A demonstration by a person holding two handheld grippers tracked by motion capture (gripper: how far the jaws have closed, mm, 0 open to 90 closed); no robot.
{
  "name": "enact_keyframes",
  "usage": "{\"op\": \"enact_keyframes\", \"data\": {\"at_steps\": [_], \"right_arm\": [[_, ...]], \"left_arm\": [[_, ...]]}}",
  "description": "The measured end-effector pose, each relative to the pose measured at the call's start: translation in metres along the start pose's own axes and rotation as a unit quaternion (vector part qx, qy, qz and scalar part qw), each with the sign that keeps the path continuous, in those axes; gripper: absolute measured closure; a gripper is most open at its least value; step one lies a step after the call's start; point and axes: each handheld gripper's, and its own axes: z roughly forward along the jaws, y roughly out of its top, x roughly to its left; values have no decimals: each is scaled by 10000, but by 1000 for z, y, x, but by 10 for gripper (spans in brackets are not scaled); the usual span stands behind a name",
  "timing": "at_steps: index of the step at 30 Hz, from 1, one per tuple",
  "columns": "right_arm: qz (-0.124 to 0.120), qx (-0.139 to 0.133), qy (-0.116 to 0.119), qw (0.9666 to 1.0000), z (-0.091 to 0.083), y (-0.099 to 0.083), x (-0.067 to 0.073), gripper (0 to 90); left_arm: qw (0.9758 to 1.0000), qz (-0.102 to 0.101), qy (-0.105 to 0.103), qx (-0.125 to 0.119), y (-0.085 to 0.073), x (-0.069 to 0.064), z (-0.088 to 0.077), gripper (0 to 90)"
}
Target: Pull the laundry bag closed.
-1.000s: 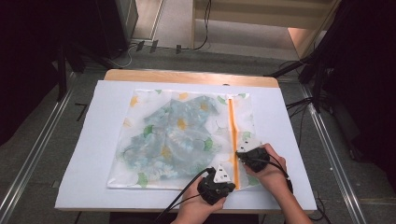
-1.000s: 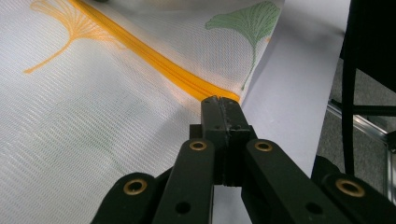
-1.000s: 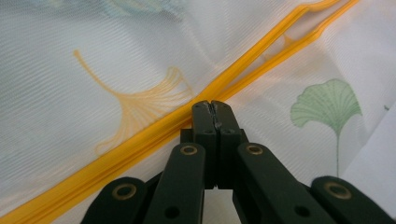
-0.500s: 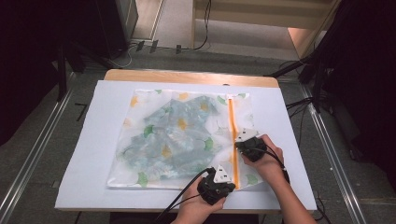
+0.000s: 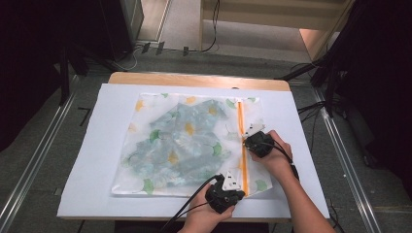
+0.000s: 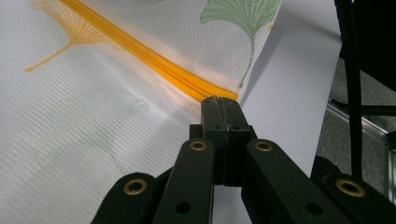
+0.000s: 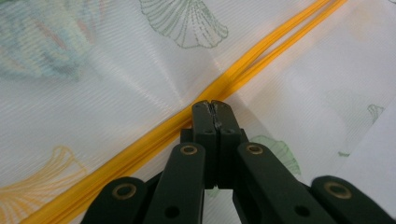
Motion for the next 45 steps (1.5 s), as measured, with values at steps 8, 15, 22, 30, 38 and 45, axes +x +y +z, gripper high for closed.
{"op": "enact_keyframes", "data": {"at_steps": [8, 15, 22, 30, 38, 45], "right_arm": [[42, 63, -36, 10000, 8, 9, -11, 900], [107, 85, -84, 9999, 17, 18, -21, 900], [148, 100, -111, 9998, 26, 26, -32, 900], [121, 143, -135, 9997, 34, 35, -42, 900], [146, 199, -158, 9996, 41, 43, -52, 900], [69, 327, -194, 9993, 48, 53, -60, 900]], "left_arm": [[10000, -1, 9, 0, 0, 0, 0, 900], [10000, 3, 7, -11, 0, 0, 0, 900], [10000, -2, 9, -26, 0, 0, 0, 900], [10000, -19, 9, -21, 0, 0, 0, 900], [10000, -60, -22, -10, 0, 1, 0, 900], [10000, -39, -27, -10, 0, 1, 0, 900]]}}
